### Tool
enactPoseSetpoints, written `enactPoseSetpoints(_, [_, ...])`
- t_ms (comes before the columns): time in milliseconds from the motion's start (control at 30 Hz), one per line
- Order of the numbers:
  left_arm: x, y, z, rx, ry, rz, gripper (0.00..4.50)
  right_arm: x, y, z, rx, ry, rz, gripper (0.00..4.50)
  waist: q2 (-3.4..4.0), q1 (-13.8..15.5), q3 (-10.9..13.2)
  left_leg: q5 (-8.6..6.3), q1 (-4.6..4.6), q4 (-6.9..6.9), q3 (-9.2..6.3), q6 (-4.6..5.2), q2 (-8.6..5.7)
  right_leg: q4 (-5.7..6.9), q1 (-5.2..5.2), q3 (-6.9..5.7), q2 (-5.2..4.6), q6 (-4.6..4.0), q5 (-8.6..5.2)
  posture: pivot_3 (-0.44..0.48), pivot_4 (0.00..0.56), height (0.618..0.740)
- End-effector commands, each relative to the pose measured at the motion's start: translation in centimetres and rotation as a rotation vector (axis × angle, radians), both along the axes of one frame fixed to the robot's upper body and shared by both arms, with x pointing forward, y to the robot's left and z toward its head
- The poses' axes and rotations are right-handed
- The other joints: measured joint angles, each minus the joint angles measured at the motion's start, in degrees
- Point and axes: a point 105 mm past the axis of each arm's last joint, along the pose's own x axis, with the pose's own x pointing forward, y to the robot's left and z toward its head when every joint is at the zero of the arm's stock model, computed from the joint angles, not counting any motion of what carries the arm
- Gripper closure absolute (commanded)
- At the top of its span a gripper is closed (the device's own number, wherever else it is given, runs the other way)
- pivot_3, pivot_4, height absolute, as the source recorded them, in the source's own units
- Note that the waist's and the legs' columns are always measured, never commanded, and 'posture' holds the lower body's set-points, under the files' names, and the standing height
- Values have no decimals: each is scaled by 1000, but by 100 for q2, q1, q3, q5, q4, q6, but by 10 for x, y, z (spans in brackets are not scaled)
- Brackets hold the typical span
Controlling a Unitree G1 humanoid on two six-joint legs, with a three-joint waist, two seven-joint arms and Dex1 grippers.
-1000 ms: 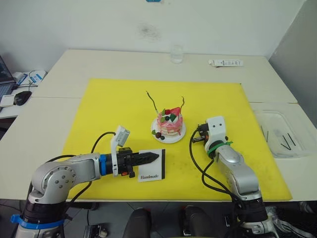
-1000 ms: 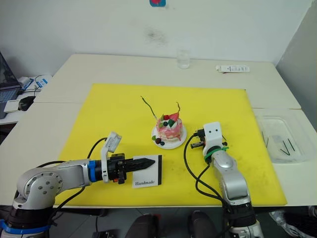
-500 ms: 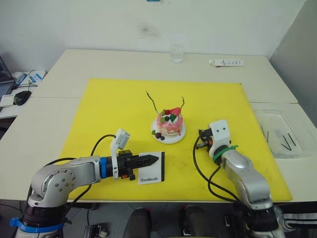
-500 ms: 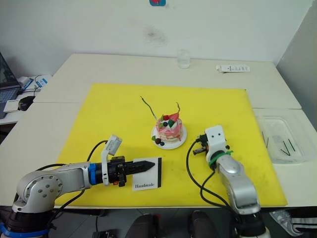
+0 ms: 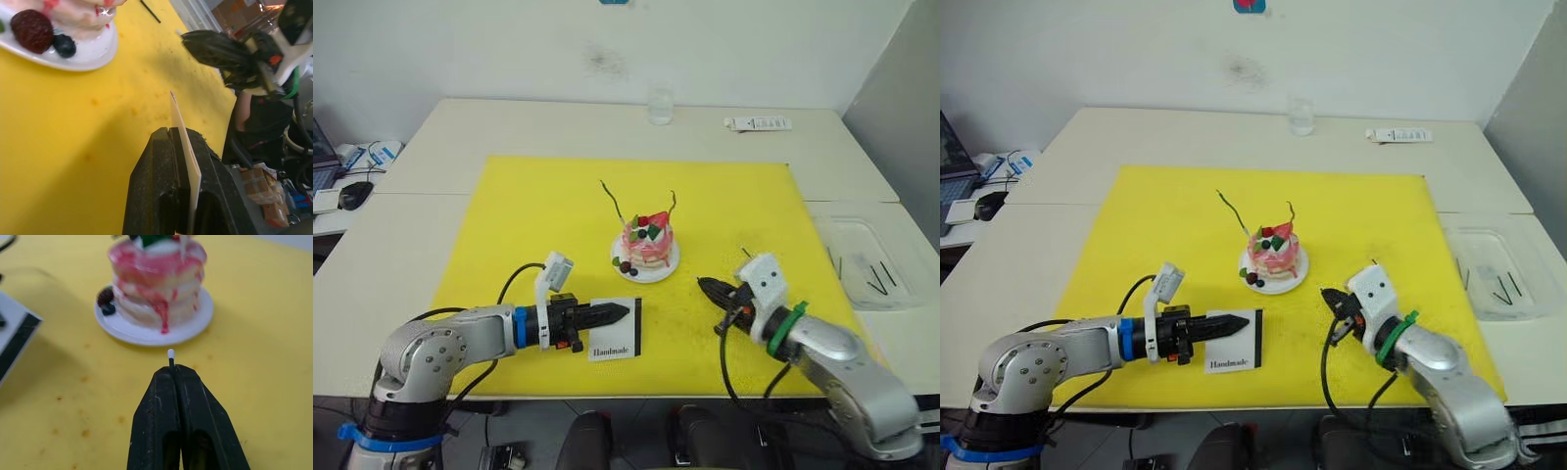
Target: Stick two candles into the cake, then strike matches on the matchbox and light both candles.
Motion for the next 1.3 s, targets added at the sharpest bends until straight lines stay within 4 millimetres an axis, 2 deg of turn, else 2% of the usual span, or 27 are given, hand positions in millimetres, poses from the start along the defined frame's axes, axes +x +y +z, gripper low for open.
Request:
enactPoseSetpoints(33, [4,-16,13,-49,-24,-47,4500,-20,11,26,-59,-82,211,4489,0,1,0,0,3,0,-1,0,-1,0,3,-1,0,0,0,0,150,740])
enactPoseSetpoints(167, [14,-26,26,-62,-54,-57,4500,-26,15,34,-175,-116,325,4489,-2,4,-1,1,6,5,-9,1,-2,1,13,-6,4,1,1,0,150,740])
enactPoseSetpoints(300, [15,-30,34,-52,-64,-83,4500,-15,22,34,-282,-179,341,4489,-2,-20,-1,0,24,0,-2,1,-2,-1,23,2,10,2,0,0,150,740])
enactPoseSetpoints(500, [15,-32,35,-46,-66,-89,4500,-5,31,26,-321,-211,343,4489,-2,-4,-1,1,26,-2,-8,1,3,0,23,-3,10,0,0,0,150,740])
enactPoseSetpoints(900, [14,-34,34,-43,-72,-95,4500,1,29,14,-363,-221,354,4489,-2,0,-1,1,27,1,-4,1,2,2,27,0,3,1,0,0,150,740])
enactPoseSetpoints(1100, [14,-36,37,-36,-114,-100,4500,-6,33,8,-381,-217,425,4489,-2,1,-1,1,28,1,-4,1,3,2,27,1,3,1,0,0,150,740])
enactPoseSetpoints(1200, [22,-33,35,-2,-161,-73,4500,-18,33,6,-391,-199,516,4489,-1,2,-1,1,28,1,-3,1,1,1,27,0,3,1,0,0,150,740])
enactPoseSetpoints(1300, [34,-22,28,63,-203,-25,4500,-34,27,13,-387,-165,600,4489,-1,8,0,1,29,1,-4,1,0,0,29,-1,4,0,0,0,150,740])
